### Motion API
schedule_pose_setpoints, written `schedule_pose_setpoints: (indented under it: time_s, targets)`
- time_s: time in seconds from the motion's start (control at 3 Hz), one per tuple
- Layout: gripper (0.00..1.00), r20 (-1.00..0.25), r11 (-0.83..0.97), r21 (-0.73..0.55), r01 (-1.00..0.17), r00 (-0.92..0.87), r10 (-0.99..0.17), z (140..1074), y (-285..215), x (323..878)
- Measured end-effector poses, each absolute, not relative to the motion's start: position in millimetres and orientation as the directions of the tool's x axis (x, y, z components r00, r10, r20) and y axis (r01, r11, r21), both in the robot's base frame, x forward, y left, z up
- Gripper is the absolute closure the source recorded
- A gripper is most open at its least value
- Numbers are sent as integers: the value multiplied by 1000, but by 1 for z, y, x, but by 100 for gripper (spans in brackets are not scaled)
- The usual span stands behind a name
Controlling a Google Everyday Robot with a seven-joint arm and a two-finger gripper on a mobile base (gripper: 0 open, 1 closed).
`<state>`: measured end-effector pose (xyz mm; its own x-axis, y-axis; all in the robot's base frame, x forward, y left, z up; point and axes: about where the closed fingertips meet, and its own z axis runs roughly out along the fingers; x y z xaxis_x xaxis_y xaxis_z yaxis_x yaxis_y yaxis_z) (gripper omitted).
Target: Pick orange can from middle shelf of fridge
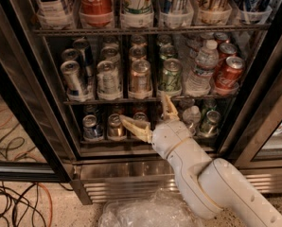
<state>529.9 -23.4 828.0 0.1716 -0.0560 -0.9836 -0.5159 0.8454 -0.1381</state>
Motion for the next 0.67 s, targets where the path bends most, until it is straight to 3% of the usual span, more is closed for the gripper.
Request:
schedule_pose_setpoints:
  time_s: [0.33,0.67]
  targets:
    - [40,-985,850,-129,-511,166,-50,827,-24,531]
    - [38,-985,854,-124,-505,167,-44,826,-25,533]
